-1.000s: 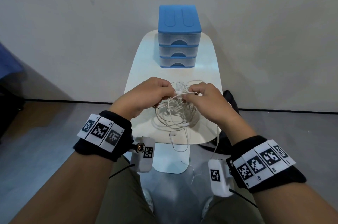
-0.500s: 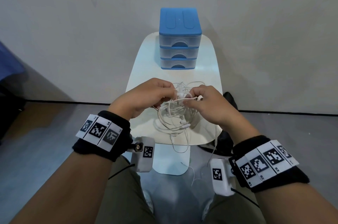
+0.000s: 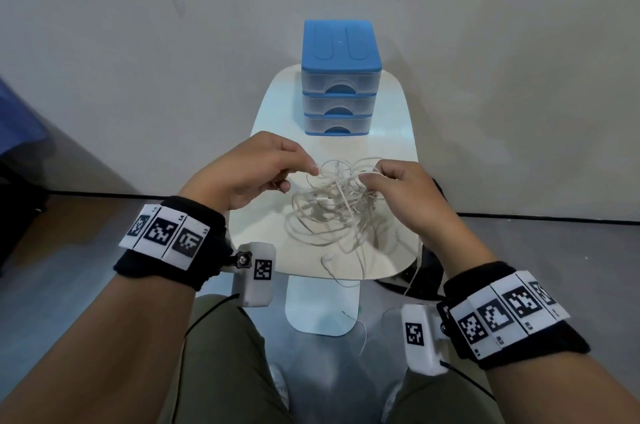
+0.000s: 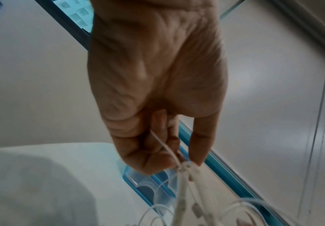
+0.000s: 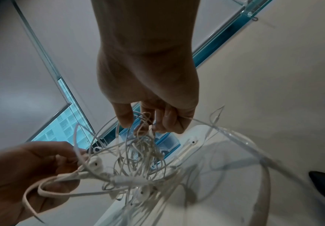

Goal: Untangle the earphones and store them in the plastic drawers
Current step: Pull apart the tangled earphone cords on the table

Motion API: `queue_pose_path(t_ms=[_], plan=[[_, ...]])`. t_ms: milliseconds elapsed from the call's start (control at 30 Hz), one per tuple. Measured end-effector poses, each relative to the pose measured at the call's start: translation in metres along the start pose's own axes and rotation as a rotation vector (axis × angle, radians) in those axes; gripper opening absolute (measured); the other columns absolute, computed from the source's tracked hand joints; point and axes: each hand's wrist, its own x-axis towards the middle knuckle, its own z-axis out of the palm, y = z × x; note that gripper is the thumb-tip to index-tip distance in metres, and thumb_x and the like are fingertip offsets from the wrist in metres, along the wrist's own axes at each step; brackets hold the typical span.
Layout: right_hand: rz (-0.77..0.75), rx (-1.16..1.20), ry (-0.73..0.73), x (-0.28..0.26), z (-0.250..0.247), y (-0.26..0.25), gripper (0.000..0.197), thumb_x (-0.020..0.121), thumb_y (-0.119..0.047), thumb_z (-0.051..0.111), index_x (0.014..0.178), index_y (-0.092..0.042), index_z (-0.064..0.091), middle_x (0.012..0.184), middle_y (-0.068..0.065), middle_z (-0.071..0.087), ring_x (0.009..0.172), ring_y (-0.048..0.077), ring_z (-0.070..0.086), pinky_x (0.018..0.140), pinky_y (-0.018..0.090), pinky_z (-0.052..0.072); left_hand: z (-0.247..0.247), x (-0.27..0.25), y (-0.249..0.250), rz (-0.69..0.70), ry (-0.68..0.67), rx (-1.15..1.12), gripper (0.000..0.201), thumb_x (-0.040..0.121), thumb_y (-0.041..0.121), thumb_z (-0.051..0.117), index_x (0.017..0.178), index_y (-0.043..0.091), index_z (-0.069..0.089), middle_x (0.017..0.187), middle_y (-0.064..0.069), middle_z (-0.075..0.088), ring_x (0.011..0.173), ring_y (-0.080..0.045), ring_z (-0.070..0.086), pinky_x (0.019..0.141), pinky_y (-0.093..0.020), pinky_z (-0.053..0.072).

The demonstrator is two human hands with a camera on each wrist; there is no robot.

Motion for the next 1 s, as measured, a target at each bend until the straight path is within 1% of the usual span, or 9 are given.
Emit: queue_pose_path(t_ms=[67,167,267,367,433,567,800,900,1000], plan=[[-0.039,-0.032,-0.019,0.0,-0.001,0.001,0.041,0.091,-0.027,0.07,0.064,-0.009,0.044,0.062,-0.005,0.039,0.059,0.01,0.034,0.064,0.033,0.029,-0.002,-0.001,0.0,0.022,-0.023,-0.015,0.02,0.092,-0.005,0.063,0.101,0.004,0.08,0.066,-0.002,0.051,0.058,-0.01,0.032,0.053,-0.02,0.038],[-0.066,-0.064,-0.01,0.005,-0.004,0.006,0.039,0.093,-0.027,0.068,0.071,0.001,0.052,0.067,0.005,0.045,0.062,0.011,0.037,0.066,0.033,0.03,-0.005,0.002,0.0,0.053,-0.013,0.229,0.027,0.092,-0.003,0.065,0.103,0.016,0.081,0.07,-0.004,0.043,0.059,-0.011,0.035,0.049,-0.018,0.036],[-0.064,-0.029,0.015,0.009,-0.004,0.01,0.038,0.095,-0.026,0.065,0.077,0.007,0.06,0.064,-0.005,0.058,0.062,0.002,0.051,0.071,0.032,0.037,-0.002,0.008,-0.003,0.055,0.084,0.433,0.007,0.093,0.014,0.074,0.09,0.019,0.078,0.072,-0.002,0.057,0.055,-0.011,0.047,0.053,-0.022,0.045],[-0.043,0.007,0.039,0.008,-0.005,0.01,0.04,0.099,-0.023,0.061,0.079,0.011,0.06,0.056,-0.015,0.056,0.058,-0.005,0.055,0.069,0.03,0.037,-0.001,0.016,-0.013,0.011,0.157,0.293,0.03,0.096,0.032,0.072,0.077,0.008,0.07,0.059,0.001,0.056,0.053,-0.014,0.06,0.07,-0.032,0.058],[-0.032,0.009,0.048,0.007,-0.005,0.009,0.039,0.101,-0.023,0.06,0.078,0.009,0.062,0.05,-0.017,0.052,0.053,-0.003,0.05,0.066,0.03,0.034,0.003,0.016,-0.013,-0.031,0.116,0.137,0.042,0.097,0.042,0.069,0.073,0.007,0.065,0.052,0.002,0.048,0.053,-0.016,0.058,0.076,-0.036,0.059],[-0.014,0.023,0.046,0.008,-0.001,0.008,0.037,0.1,-0.025,0.059,0.077,0.002,0.066,0.053,-0.017,0.053,0.054,-0.001,0.046,0.067,0.032,0.034,0.01,0.016,-0.009,-0.123,0.085,0.154,0.051,0.093,0.056,0.067,0.073,0.009,0.065,0.053,0.005,0.041,0.048,-0.014,0.042,0.064,-0.032,0.056],[0.025,0.129,0.093,0.013,-0.001,0.011,0.037,0.099,-0.025,0.059,0.064,-0.015,0.067,0.054,-0.017,0.051,0.056,0.0,0.043,0.067,0.031,0.034,0.014,0.02,-0.009,-0.248,0.03,0.329,0.065,0.1,0.062,0.049,0.077,0.005,0.069,0.072,-0.005,0.059,0.054,-0.018,0.048,0.054,-0.028,0.053],[0.017,0.1,0.064,0.012,0.001,0.01,0.034,0.097,-0.026,0.061,0.07,-0.007,0.068,0.064,-0.007,0.059,0.064,0.004,0.049,0.071,0.033,0.038,0.015,0.02,-0.007,-0.26,0.015,0.297,0.057,0.102,0.056,0.052,0.086,0.003,0.069,0.077,-0.009,0.065,0.049,-0.016,0.048,0.05,-0.025,0.052],[-0.015,0.068,-0.01,0.01,0.005,0.012,0.032,0.093,-0.025,0.068,0.078,0.003,0.068,0.084,0.015,0.071,0.078,0.023,0.063,0.078,0.033,0.043,0.017,0.02,-0.008,-0.267,-0.024,0.247,0.049,0.102,0.048,0.055,0.097,0.002,0.07,0.075,-0.011,0.069,0.049,-0.016,0.046,0.05,-0.026,0.051]])
